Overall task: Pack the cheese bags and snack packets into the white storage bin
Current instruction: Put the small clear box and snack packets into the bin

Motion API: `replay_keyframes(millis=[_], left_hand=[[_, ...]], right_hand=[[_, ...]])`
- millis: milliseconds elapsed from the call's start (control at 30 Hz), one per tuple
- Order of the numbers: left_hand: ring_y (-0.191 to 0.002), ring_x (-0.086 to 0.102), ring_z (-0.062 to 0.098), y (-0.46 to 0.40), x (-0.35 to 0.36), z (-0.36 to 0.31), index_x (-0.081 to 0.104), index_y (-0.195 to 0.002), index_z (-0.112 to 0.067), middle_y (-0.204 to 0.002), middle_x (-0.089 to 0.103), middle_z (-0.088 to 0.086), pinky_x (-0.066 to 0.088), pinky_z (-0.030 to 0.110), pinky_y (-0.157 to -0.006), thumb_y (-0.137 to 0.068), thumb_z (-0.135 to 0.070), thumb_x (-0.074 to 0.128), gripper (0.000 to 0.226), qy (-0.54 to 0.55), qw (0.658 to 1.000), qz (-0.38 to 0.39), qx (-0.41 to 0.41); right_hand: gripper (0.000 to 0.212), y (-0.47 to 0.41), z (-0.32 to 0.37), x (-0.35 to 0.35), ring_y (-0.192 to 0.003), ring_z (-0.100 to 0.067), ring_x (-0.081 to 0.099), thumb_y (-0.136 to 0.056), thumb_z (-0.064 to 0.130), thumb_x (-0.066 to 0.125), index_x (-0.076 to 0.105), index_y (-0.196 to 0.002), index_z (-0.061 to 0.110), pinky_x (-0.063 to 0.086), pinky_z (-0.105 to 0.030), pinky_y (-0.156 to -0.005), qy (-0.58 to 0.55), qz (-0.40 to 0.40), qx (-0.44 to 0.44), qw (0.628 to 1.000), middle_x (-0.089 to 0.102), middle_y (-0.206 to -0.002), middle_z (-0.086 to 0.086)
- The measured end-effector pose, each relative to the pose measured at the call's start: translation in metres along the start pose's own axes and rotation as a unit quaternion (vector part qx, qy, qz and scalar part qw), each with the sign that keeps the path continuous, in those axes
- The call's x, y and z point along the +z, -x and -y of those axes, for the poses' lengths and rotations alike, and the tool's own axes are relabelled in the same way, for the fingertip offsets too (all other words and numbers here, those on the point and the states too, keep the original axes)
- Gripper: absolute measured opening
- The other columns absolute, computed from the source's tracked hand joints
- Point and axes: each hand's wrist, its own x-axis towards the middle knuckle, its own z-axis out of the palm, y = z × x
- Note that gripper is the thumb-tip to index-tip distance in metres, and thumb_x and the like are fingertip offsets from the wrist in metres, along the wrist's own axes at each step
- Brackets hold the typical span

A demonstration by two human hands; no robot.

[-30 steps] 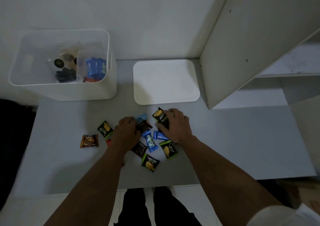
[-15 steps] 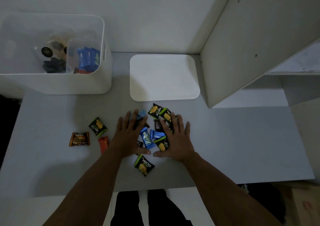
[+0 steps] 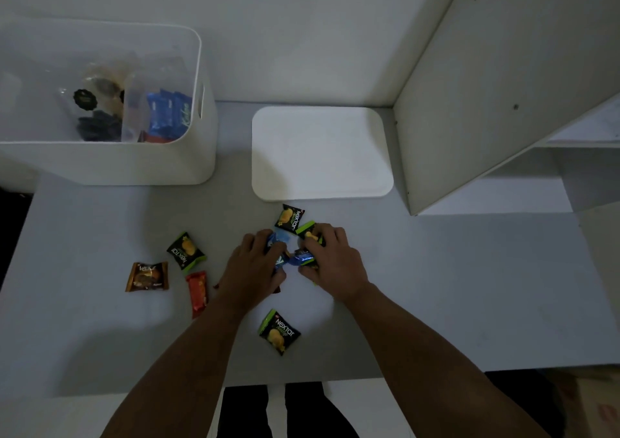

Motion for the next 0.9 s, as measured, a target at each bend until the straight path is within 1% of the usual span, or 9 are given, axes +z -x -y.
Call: replay_keyframes(millis=[33,100,200,300,367,467,600,767,900], left_hand=[[-0.095,0.055,0.03,-0.001,-0.002,-0.002,0.06,-0.108,-0.019,-0.124,0.056,0.013,0.047,0.03,-0.051,-0.068,-0.032,0.076,0.045,0.014,1.0,0.014,-0.008],[-0.093,0.058,0.027,-0.005,-0.005,-0.003,0.058,-0.107,-0.021,-0.122,0.055,0.01,0.044,0.027,-0.045,-0.067,-0.034,0.08,0.048,0.037,0.998,0.039,-0.022],[-0.09,0.06,0.026,-0.012,-0.013,-0.006,0.058,-0.112,-0.02,-0.12,0.053,0.008,0.051,0.032,-0.051,-0.072,-0.034,0.081,0.048,0.073,0.995,0.054,-0.032],[-0.084,0.061,0.026,-0.013,-0.031,-0.013,0.058,-0.108,-0.019,-0.118,0.053,0.007,0.044,0.03,-0.054,-0.078,-0.024,0.079,0.037,0.114,0.991,0.042,-0.063],[-0.076,0.06,0.025,-0.012,-0.045,-0.016,0.057,-0.105,-0.019,-0.116,0.052,0.006,0.042,0.028,-0.053,-0.078,-0.017,0.079,0.035,0.136,0.987,0.034,-0.078],[-0.07,0.051,0.017,-0.009,-0.069,-0.017,0.055,-0.104,-0.02,-0.114,0.052,0.005,0.039,0.026,-0.053,-0.077,-0.012,0.079,0.037,0.148,0.984,0.023,-0.095],[-0.07,0.056,0.022,-0.004,-0.117,-0.01,0.053,-0.102,-0.02,-0.107,0.05,0.002,0.039,0.028,-0.053,-0.078,-0.015,0.078,0.035,0.133,0.984,-0.019,-0.115],[-0.07,0.06,0.027,-0.008,-0.197,0.032,0.053,-0.096,-0.022,-0.099,0.051,0.0,0.052,0.035,-0.051,-0.079,-0.019,0.072,0.026,0.1,0.981,-0.11,-0.129],[-0.082,0.062,0.033,-0.018,-0.261,0.09,0.056,-0.1,-0.021,-0.109,0.053,0.006,0.043,0.033,-0.057,-0.08,-0.019,0.072,0.026,0.075,0.974,-0.151,-0.149]], right_hand=[[0.043,0.0,0.001,0.0,-0.103,-0.024,0.052,-0.073,0.046,0.077,0.063,-0.108,0.025,0.049,-0.029,-0.046,-0.01,0.006,0.009,1.0,0.052,-0.122,-0.003],[0.043,-0.002,0.003,-0.001,-0.098,-0.023,0.054,-0.072,0.044,0.081,0.063,-0.104,0.023,0.045,-0.027,-0.047,-0.035,0.014,0.037,0.999,0.052,-0.117,-0.002],[0.042,-0.004,0.006,-0.007,-0.09,-0.021,0.059,-0.074,0.043,0.08,0.065,-0.108,0.023,0.049,-0.03,-0.053,-0.079,0.029,0.08,0.993,0.054,-0.112,-0.001],[0.043,-0.006,0.012,-0.027,-0.088,-0.015,0.06,-0.076,0.044,0.079,0.066,-0.113,0.025,0.044,-0.027,-0.062,-0.131,0.038,0.15,0.979,0.053,-0.111,0.004],[0.038,-0.008,0.016,-0.044,-0.086,-0.014,0.058,-0.077,0.044,0.077,0.066,-0.108,0.024,0.04,-0.027,-0.066,-0.169,0.036,0.202,0.964,0.052,-0.106,0.006],[0.029,-0.013,0.026,-0.071,-0.079,-0.017,0.057,-0.077,0.043,0.075,0.064,-0.095,0.024,0.043,-0.03,-0.065,-0.207,0.018,0.246,0.947,0.051,-0.094,0.004],[0.024,-0.032,0.049,-0.106,-0.077,-0.018,0.058,-0.075,0.042,0.073,0.064,-0.087,0.023,0.048,-0.035,-0.067,-0.231,-0.007,0.243,0.942,0.054,-0.089,0.0],[0.022,-0.092,0.103,-0.155,-0.082,-0.017,0.06,-0.079,0.035,0.074,0.066,-0.095,0.022,0.053,-0.037,-0.075,-0.275,-0.052,0.211,0.937,0.058,-0.096,-0.002],[0.025,-0.16,0.154,-0.181,-0.083,-0.018,0.066,-0.07,0.044,0.071,0.068,-0.089,0.028,0.059,-0.041,-0.076,-0.323,-0.074,0.175,0.927,0.063,-0.093,0.0]])
